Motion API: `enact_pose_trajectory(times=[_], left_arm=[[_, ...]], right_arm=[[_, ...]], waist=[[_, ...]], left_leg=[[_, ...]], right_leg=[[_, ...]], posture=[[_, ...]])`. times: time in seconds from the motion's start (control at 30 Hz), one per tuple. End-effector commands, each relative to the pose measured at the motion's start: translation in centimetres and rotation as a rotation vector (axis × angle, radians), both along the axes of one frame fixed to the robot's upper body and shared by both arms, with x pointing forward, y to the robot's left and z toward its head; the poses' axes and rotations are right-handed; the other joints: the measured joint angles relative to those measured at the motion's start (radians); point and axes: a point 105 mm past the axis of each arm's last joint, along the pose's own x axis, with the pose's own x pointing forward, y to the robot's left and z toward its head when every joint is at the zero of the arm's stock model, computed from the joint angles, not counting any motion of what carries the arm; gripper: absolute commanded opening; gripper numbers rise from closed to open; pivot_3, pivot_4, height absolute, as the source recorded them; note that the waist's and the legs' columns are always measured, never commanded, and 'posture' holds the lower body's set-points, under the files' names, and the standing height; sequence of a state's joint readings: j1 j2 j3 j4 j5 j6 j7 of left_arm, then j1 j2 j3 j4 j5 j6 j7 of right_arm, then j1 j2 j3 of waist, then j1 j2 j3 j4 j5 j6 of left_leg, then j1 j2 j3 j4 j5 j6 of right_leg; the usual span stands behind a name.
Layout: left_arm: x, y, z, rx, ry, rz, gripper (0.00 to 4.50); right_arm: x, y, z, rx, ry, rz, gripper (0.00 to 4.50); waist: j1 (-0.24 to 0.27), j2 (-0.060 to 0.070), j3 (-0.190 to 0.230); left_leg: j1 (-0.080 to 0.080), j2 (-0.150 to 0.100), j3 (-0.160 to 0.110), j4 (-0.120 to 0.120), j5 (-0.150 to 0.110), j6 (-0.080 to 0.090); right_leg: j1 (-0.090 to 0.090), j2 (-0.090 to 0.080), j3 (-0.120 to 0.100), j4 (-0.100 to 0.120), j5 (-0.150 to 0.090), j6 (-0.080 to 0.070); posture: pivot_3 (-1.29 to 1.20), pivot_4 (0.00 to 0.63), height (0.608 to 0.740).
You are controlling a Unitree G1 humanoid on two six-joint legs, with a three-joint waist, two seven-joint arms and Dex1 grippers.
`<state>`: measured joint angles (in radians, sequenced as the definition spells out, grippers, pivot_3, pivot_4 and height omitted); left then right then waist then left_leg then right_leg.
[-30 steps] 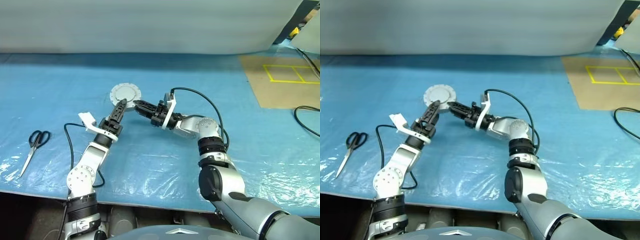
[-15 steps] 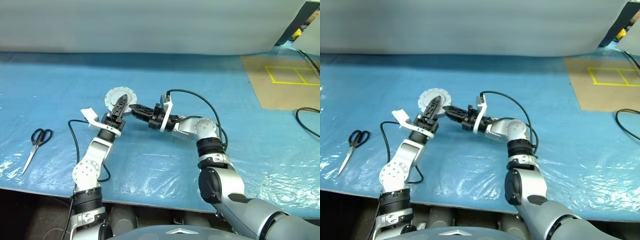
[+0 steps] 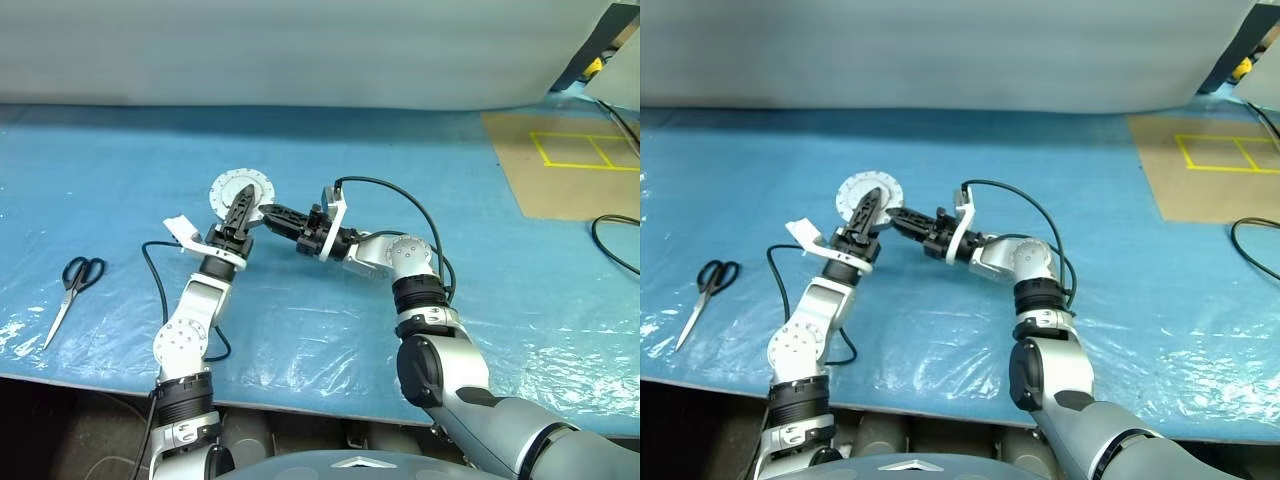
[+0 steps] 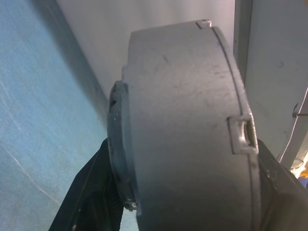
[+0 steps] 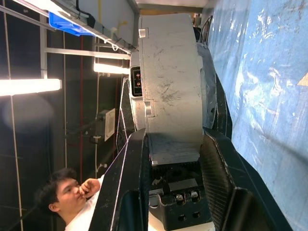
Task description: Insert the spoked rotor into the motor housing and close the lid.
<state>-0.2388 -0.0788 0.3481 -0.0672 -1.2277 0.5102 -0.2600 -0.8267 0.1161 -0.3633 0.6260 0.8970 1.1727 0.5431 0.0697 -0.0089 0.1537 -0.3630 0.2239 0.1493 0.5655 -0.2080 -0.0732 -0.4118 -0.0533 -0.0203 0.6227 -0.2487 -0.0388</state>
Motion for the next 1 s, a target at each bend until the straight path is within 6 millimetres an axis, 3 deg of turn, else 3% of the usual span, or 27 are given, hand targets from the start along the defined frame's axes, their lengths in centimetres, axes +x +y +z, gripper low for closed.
enact_pose_trajectory(times=[0.03,0.2,0.4,0.63,1.0], left_arm=[[0.1,1.7,0.4,0.001,-0.008,0.079,2.63],[0.1,2.0,0.2,-0.005,0.003,0.093,2.63],[0.7,3.4,-0.3,-0.022,0.027,0.188,2.63],[1.1,6.4,-3.5,0.039,0.152,0.394,2.63],[0.2,8.2,-7.0,0.107,0.267,0.511,2.63]], right_arm=[[-0.6,0.8,3.0,0.107,-0.092,0.032,2.10],[-0.3,1.1,2.7,0.075,-0.101,0.005,3.76],[0.1,0.9,2.1,0.045,-0.105,-0.028,3.76],[0.4,0.2,2.2,0.063,-0.091,-0.036,3.76],[0.4,0.2,2.3,0.070,-0.096,-0.035,3.76]], waist=[[-0.001,0.000,0.000],[0.000,0.000,0.000],[0.000,0.000,0.000],[-0.001,0.000,0.000],[-0.001,-0.001,0.001]], left_leg=[[0.000,0.000,0.000,0.000,0.000,0.000],[0.000,0.000,0.000,0.000,0.000,0.000],[0.000,0.000,-0.001,0.001,0.000,0.000],[0.002,0.000,-0.001,0.000,0.000,0.000],[0.004,0.000,-0.001,0.001,0.000,0.000]], right_leg=[[0.000,0.000,0.000,0.000,0.000,0.000],[0.000,0.000,0.000,0.000,0.000,0.000],[0.001,0.000,0.000,0.000,0.000,0.000],[0.003,0.000,-0.001,-0.001,0.000,0.000],[0.006,-0.001,-0.001,0.000,0.000,0.000]], posture=[[0.00,0.150,0.740],[0.00,0.150,0.740],[0.00,0.150,0.740],[0.00,0.150,0.740],[0.00,0.150,0.740]])
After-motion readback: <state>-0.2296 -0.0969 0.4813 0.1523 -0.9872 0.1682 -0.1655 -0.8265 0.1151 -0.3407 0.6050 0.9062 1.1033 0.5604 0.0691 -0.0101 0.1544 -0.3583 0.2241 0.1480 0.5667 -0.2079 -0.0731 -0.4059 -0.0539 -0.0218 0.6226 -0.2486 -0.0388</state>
